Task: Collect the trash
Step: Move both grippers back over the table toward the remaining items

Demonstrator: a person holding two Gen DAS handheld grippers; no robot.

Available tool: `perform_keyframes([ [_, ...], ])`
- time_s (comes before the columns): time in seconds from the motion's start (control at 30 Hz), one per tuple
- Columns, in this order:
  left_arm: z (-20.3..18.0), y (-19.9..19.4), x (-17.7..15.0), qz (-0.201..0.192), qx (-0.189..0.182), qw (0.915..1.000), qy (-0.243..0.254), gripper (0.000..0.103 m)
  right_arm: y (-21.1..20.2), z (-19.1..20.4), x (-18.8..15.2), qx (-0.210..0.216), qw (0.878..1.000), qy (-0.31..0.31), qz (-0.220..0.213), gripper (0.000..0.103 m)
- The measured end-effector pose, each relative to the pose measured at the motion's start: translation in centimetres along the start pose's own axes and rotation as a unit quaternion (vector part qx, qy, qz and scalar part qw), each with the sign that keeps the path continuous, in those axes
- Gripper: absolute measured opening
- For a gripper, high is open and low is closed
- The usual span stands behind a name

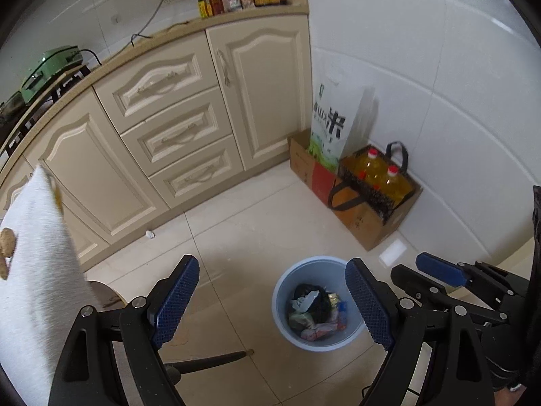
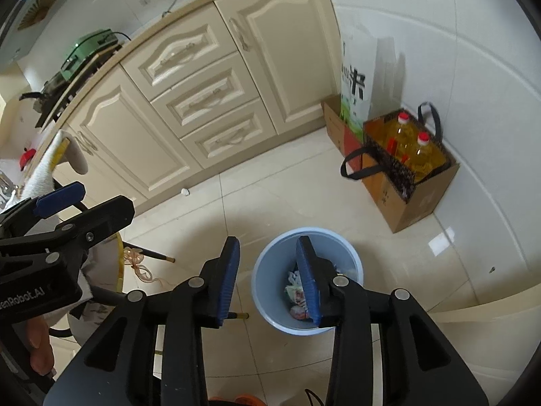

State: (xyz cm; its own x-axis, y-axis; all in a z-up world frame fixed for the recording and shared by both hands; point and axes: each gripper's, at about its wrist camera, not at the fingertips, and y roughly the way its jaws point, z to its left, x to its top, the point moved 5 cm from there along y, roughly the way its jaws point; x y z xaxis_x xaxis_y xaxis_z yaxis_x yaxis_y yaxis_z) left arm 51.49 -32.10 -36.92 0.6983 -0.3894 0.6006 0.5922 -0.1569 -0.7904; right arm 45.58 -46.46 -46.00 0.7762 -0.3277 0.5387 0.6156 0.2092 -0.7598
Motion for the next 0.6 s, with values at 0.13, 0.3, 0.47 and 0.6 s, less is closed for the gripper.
perform_keyframes([
  [0.13,1.2,-4.4,-0.7,-0.030,-0.002,0.9996,-0.002,0.085,-3.0,2.0,0.7,-0.005,1.000,-0.016,-0.019,0.040],
  [0.3,4.3,-10.9,-2.2,-0.072,-0.004,0.9970,-0.027,0.085,-7.3,6.8,1.7,-0.003,0.997,-0.050,-0.051,0.048],
  [0.47,10.0,-19.4,-4.8,-0.140,0.004,0.9885,-0.057,0.093,-10.7,13.3,2.3,0.013,0.992,-0.093,-0.081,0.068],
  [0.6,16.4,-24.6,-7.8,-0.183,0.048,0.9789,-0.076,0.096,-12.4,20.8,2.6,0.042,0.984,-0.141,-0.099,0.075],
])
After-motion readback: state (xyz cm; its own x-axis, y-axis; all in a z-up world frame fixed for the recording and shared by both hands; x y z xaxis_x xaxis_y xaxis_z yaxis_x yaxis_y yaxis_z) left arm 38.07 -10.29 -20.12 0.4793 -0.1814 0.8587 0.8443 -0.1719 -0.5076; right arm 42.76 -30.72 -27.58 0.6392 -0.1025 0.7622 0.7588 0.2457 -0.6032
